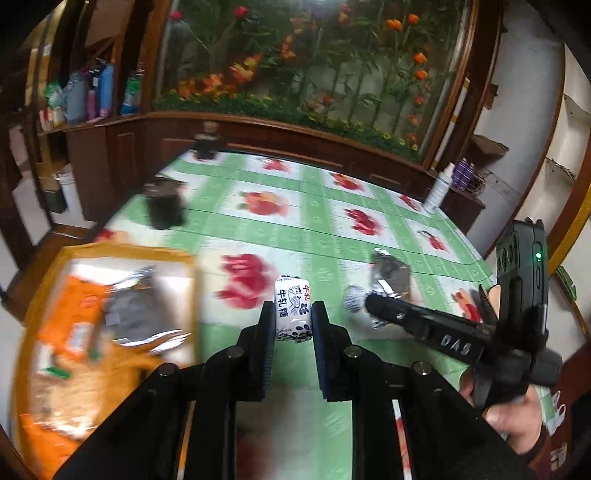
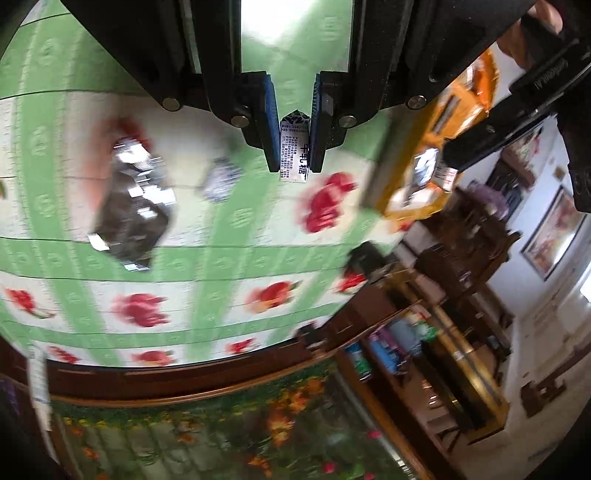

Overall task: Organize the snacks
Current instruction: 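Carry both white packs over the white tray, then open both tools to drop the white packs into the tray, then move the left tool to a patterned pack while the right tool moves to the silver foil bag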

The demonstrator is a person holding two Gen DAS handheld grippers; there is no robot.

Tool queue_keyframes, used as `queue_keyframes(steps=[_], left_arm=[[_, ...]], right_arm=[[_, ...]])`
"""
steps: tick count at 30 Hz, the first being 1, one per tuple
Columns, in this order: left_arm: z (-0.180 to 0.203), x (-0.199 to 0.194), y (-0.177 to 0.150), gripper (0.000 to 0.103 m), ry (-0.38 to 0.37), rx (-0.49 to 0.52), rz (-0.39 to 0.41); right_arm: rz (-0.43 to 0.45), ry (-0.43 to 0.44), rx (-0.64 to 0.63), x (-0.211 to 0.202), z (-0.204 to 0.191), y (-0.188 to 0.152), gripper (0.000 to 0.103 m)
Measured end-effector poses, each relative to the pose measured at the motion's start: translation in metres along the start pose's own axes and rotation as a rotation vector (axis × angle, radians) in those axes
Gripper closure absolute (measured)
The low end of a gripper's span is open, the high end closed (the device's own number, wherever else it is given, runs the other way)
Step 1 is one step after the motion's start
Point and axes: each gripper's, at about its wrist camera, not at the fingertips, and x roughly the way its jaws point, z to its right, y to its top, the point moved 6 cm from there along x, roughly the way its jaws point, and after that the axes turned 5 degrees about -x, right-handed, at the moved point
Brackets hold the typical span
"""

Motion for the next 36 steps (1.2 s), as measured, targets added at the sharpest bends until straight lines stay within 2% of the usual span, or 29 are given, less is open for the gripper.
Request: queue_keyframes(steps=[3,7,10,16,22,24,27,28,29,33,36], left_arm=[[-0.042,-0.025,-0.004,0.085,0.032,-0.04,0.004],[-0.096,-0.043,-0.011,0.084,0.095,-0.099,0.015],[-0.135,-0.044,-0.018,0.084,0.108,-0.189,-0.007],[-0.164,-0.039,-0.032,0.084,0.115,-0.243,-0.044],[-0.173,-0.038,-0.04,0.084,0.101,-0.27,-0.055],[-0.176,-0.039,-0.041,0.079,0.101,-0.272,-0.054],[-0.173,-0.044,-0.037,0.058,0.095,-0.255,-0.039],[-0.172,-0.046,-0.036,0.041,0.099,-0.253,-0.032],[-0.172,-0.049,-0.033,0.033,0.104,-0.254,-0.019],[-0.168,-0.06,-0.026,0.033,0.113,-0.25,0.018],[-0.166,-0.064,-0.024,0.033,0.109,-0.253,0.027]], right_arm=[[-0.031,0.087,0.0,0.009,-0.034,-0.003,0.086],[-0.066,0.142,-0.049,0.023,-0.083,-0.009,0.086],[-0.085,0.175,-0.086,0.04,-0.121,-0.009,0.086],[-0.141,0.181,-0.153,0.086,-0.179,-0.013,0.086],[-0.156,0.164,-0.161,0.117,-0.197,-0.012,0.086],[-0.16,0.159,-0.156,0.12,-0.199,-0.013,0.085],[-0.145,0.156,-0.154,0.114,-0.196,-0.01,0.084],[-0.136,0.162,-0.152,0.111,-0.195,-0.008,0.083],[-0.124,0.175,-0.149,0.105,-0.193,-0.006,0.079],[-0.096,0.218,-0.146,0.089,-0.192,0.0,0.057],[-0.063,0.217,-0.143,0.074,-0.186,0.003,0.057]])
